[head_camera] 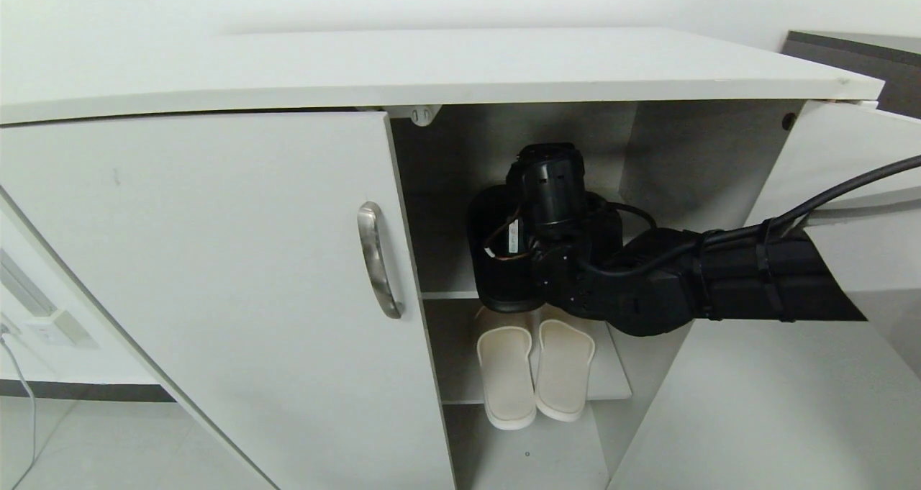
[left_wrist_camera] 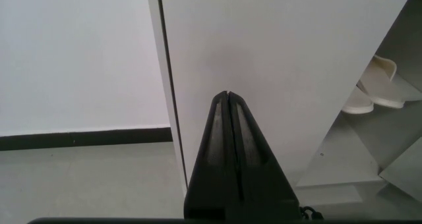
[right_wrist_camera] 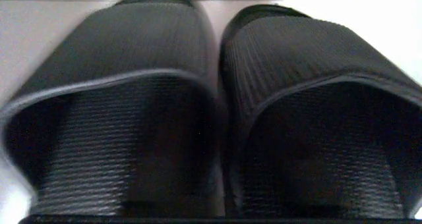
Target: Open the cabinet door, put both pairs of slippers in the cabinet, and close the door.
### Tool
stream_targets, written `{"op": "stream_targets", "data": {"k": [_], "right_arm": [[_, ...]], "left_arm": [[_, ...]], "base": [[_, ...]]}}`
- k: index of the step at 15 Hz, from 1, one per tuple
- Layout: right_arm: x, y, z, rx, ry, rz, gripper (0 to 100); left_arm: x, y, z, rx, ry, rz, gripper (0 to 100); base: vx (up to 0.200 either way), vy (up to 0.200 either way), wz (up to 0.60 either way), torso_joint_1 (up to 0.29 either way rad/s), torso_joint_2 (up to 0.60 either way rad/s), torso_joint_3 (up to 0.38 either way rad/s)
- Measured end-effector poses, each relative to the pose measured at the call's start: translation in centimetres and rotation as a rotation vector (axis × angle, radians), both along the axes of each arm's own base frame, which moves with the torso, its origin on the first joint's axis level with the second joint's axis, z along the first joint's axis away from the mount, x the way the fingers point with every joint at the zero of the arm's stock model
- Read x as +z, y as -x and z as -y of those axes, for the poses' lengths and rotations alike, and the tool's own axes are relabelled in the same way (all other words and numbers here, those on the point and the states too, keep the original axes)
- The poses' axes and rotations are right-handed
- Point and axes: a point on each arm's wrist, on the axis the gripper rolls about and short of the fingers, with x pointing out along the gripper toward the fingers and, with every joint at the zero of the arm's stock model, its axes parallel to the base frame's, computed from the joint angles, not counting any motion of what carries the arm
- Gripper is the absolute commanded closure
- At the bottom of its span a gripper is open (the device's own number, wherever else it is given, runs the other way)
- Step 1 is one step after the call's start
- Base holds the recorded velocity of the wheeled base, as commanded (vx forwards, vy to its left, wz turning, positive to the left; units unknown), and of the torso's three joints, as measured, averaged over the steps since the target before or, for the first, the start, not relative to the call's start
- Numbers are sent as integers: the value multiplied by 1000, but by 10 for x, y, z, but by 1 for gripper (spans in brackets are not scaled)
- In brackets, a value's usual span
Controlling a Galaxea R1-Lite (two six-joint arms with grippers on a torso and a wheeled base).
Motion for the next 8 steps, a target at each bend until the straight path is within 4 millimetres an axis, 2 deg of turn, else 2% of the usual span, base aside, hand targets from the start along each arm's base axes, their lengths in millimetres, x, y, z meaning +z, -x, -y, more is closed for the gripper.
{"op": "stream_targets", "data": {"k": [3, 8], "right_arm": [[0, 5, 1, 4, 7, -6, 0], [7, 38, 6, 48, 23, -18, 0]], "left_arm": [[0, 0, 0, 0, 0, 0, 100], [0, 0, 0, 0, 0, 0, 100]], "base": [[0, 0, 0, 0, 0, 0], [0, 0, 0, 0, 0, 0]]}}
